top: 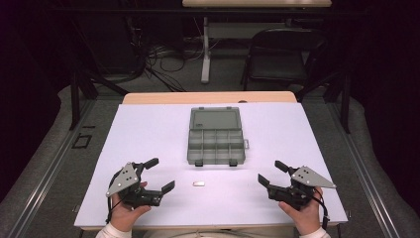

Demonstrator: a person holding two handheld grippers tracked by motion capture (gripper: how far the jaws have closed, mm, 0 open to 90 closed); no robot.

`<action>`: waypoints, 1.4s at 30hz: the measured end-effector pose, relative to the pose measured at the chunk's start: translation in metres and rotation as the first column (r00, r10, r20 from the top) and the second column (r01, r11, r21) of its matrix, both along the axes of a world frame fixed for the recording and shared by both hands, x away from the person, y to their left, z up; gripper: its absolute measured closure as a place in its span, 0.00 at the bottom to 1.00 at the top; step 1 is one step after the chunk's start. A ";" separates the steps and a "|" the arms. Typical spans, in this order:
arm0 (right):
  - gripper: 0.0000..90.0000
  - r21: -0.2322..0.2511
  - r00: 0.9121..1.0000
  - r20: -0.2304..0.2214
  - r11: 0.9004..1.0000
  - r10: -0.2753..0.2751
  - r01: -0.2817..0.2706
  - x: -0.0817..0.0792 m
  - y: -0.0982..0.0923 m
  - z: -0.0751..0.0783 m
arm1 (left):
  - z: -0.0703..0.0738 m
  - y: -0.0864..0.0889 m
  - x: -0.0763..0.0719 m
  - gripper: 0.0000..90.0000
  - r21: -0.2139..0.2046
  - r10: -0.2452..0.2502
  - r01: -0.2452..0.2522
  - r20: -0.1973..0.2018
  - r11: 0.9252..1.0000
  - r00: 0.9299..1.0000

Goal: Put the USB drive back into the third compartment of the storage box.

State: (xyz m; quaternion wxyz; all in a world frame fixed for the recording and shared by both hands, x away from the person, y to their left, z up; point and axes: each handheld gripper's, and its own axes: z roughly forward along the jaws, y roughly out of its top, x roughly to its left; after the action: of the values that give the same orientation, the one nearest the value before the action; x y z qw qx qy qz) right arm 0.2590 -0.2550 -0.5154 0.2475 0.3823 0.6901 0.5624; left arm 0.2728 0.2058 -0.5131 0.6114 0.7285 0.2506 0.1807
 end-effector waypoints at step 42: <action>0.33 -0.120 0.972 -0.104 0.967 0.212 -0.224 0.033 0.060 0.007 | -0.003 0.007 -0.011 0.10 0.007 0.035 -0.034 -0.021 0.999 0.999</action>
State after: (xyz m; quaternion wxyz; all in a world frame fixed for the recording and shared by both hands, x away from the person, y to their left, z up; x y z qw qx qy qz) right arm 0.2923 -0.1951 -0.5085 0.1771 0.3119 0.7738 0.5221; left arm 0.2620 0.2126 -0.5162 0.6031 0.7280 0.2691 0.1842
